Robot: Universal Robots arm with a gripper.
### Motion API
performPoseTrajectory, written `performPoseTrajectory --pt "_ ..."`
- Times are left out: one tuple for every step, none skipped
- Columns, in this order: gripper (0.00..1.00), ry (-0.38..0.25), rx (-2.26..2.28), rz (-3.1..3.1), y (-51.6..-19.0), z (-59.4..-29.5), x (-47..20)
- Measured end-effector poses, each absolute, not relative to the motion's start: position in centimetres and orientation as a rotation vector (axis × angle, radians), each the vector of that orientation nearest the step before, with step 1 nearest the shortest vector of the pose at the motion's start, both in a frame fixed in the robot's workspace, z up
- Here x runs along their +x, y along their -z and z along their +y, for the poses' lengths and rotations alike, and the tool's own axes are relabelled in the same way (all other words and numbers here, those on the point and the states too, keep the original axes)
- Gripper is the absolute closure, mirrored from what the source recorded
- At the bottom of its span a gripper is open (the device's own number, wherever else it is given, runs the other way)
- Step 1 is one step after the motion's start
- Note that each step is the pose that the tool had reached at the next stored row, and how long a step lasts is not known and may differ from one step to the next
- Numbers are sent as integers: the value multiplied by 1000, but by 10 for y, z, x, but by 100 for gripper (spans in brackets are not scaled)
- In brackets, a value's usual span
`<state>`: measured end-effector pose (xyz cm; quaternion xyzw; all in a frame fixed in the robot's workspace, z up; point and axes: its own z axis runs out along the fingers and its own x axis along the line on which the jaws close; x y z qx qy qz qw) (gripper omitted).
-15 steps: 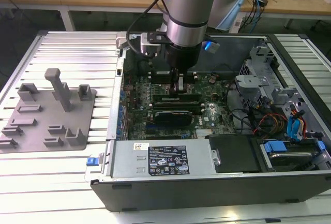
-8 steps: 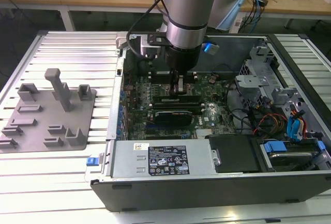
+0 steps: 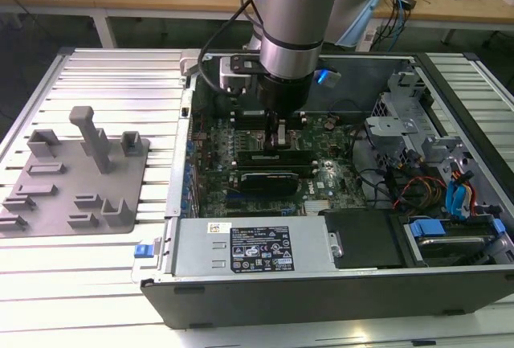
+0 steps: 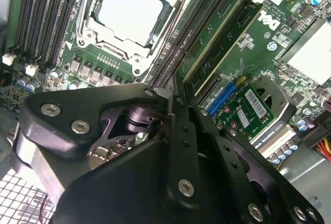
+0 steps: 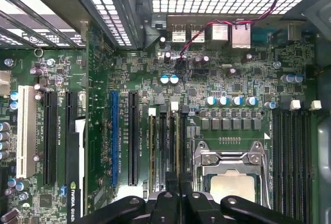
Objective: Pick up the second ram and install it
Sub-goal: 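Insert the second ram into the second slot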
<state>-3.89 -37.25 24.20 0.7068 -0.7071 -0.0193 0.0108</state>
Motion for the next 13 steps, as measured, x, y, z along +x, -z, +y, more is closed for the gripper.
performPoseTrajectory --pt "90 60 2205 -2206 -242 -373 -39" --pt "90 61 2205 -2206 -242 -373 -37" --pt "90 61 2205 -2206 -242 -373 -36" --pt "90 61 2205 -2206 -242 -373 -36" --pt "90 61 2205 -2206 -242 -373 -36" --pt "90 61 2205 -2206 -241 -374 -36" --pt "90 61 2205 -2206 -241 -374 -36" --pt "90 61 2205 -2206 -241 -374 -36" --pt "90 61 2205 -2206 -240 -374 -36" --pt "90 61 2205 -2206 -240 -374 -36" --pt "90 61 2205 -2206 -240 -374 -36" --pt "90 61 2205 -2206 -240 -374 -36" --pt "90 61 2205 -2206 -240 -375 -36"
